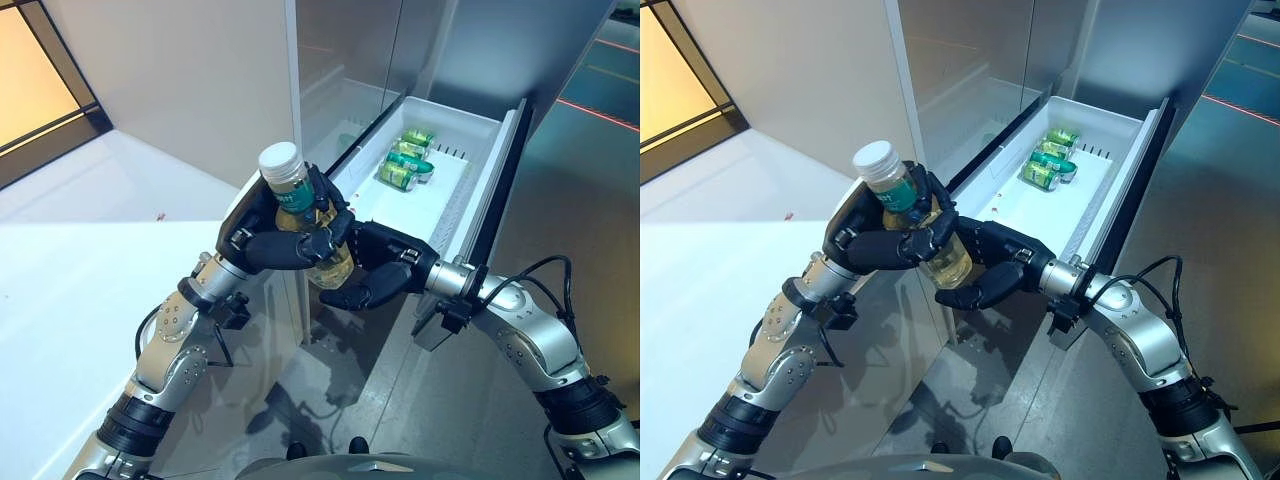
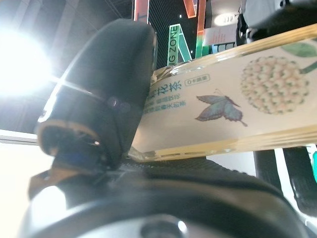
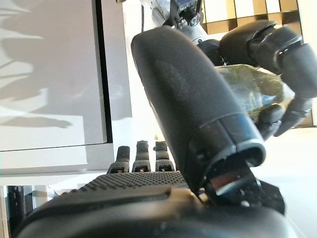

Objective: Put drinks into fridge and close the fridge

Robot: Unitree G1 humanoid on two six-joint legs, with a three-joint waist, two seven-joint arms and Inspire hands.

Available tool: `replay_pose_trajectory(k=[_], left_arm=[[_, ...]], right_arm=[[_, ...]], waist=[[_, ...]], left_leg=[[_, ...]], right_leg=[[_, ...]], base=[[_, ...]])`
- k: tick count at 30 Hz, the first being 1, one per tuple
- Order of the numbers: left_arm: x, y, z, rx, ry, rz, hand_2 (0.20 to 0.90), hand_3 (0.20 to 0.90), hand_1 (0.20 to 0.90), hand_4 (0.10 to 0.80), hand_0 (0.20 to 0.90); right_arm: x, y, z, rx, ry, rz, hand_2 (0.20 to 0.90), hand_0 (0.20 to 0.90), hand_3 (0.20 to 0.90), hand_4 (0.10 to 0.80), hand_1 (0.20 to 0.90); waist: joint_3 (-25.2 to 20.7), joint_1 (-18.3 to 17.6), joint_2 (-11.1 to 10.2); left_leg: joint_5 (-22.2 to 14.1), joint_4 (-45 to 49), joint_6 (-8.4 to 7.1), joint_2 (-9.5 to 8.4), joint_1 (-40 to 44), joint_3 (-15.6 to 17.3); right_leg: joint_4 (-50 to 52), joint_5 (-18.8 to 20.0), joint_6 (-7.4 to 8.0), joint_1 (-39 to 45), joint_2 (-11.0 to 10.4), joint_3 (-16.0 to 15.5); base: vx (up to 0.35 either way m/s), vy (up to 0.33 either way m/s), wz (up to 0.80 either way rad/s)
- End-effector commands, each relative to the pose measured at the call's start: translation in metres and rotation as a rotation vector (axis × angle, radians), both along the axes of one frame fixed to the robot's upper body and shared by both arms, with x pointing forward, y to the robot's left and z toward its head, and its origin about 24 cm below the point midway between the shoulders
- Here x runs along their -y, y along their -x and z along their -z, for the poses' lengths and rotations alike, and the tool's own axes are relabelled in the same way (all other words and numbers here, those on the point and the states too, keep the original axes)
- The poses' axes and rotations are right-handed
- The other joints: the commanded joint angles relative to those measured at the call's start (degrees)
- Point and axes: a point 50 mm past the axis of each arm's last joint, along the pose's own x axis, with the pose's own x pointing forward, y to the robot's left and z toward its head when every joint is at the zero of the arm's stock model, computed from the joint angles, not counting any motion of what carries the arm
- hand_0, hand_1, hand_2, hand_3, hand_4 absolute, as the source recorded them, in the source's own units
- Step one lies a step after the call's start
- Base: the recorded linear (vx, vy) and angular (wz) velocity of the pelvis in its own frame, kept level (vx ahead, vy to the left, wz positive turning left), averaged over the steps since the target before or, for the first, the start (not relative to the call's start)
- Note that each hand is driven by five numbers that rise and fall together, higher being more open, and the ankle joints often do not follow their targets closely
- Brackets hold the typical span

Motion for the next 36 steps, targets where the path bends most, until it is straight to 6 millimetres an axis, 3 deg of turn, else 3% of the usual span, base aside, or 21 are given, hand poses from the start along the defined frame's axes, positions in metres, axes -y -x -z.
replay_pose_trajectory(k=[1,12,13,14,30,31,32,33,36], left_arm=[[0.020,0.000,-0.063,0.316,0.145,0.068,0.300,0.200,0.300,0.100,0.300],[0.020,-0.003,-0.061,0.347,0.105,-0.022,0.300,0.200,0.300,0.100,0.300],[0.021,-0.003,-0.061,0.348,0.102,-0.019,0.300,0.200,0.300,0.100,0.300],[0.022,-0.002,-0.060,0.346,0.097,-0.012,0.300,0.200,0.300,0.100,0.300],[0.033,-0.007,-0.037,0.245,-0.068,0.048,0.300,0.200,0.300,0.100,0.300],[0.033,-0.007,-0.036,0.239,-0.072,0.049,0.300,0.200,0.300,0.100,0.300],[0.032,-0.008,-0.035,0.234,-0.076,0.048,0.300,0.200,0.300,0.100,0.300],[0.032,-0.008,-0.034,0.232,-0.078,0.048,0.300,0.200,0.300,0.100,0.300],[0.032,-0.008,-0.033,0.221,-0.078,0.048,0.300,0.200,0.300,0.100,0.300]], right_arm=[[-0.027,-0.002,-0.048,0.198,-0.165,-0.103,0.900,0.900,0.900,0.800,0.900],[-0.032,-0.002,-0.037,0.131,-0.119,-0.135,0.900,0.900,0.900,0.800,0.900],[-0.032,-0.002,-0.036,0.125,-0.112,-0.136,0.361,0.361,0.271,0.171,0.361],[-0.031,-0.002,-0.035,0.123,-0.107,-0.134,0.300,0.300,0.200,0.100,0.300],[-0.026,-0.006,-0.039,0.173,-0.075,-0.079,0.300,0.300,0.200,0.100,0.300],[-0.024,-0.007,-0.040,0.175,-0.073,-0.071,0.660,0.660,0.620,0.520,0.660],[-0.024,-0.007,-0.040,0.174,-0.075,-0.064,0.829,0.829,0.818,0.718,0.829],[-0.023,-0.008,-0.041,0.175,-0.077,-0.060,0.900,0.900,0.900,0.800,0.900],[-0.023,-0.009,-0.042,0.175,-0.077,-0.051,0.900,0.900,0.900,0.800,0.900]], waist=[[-6.4,-0.3,-0.6],[-6.3,-0.3,-1.0],[-6.3,-0.3,-1.0],[-6.3,-0.4,-1.0],[-5.8,-0.7,-0.7],[-5.7,-0.6,-0.7],[-5.7,-0.6,-0.7],[-5.7,-0.6,-0.7],[-5.7,-0.5,-0.7]], left_leg=[[-3.0,0.1,-1.27,0.87,-0.5,0.6],[-2.9,0.2,-1.33,0.94,-0.6,0.6],[-2.8,0.2,-1.35,0.96,-0.6,0.6],[-2.8,0.1,-1.35,0.97,-0.6,0.6],[-2.8,0.1,-1.45,1.23,-0.5,1.7],[-2.8,0.1,-1.45,1.24,-0.6,1.8],[-2.8,0.2,-1.45,1.27,-0.6,1.9],[-2.8,0.1,-1.43,1.26,-0.6,1.9],[-2.7,0.1,-1.43,1.25,-0.6,1.9]], right_leg=[[3.4,-2.1,2.92,-0.7,0.1,-0.6],[3.3,-2.1,2.76,-0.6,0.2,-0.8],[3.3,-2.1,2.74,-0.6,0.3,-0.8],[3.2,-2.1,2.74,-0.6,0.3,-0.7],[2.3,-1.3,3.00,-0.4,0.3,-0.7],[2.3,-1.3,3.02,-0.5,0.2,-0.8],[2.3,-1.3,3.01,-0.5,0.2,-0.8],[2.3,-1.3,3.01,-0.4,0.2,-0.8],[2.2,-1.3,3.01,-0.5,0.3,-0.9]], base=[[0.000,0.000,0.00],[0.000,0.000,0.00],[0.000,0.000,0.00],[0.000,0.000,0.00],[-0.001,0.000,0.00],[-0.005,-0.004,-0.03],[0.000,0.000,0.00],[0.000,0.000,0.00],[0.000,0.000,0.00]])
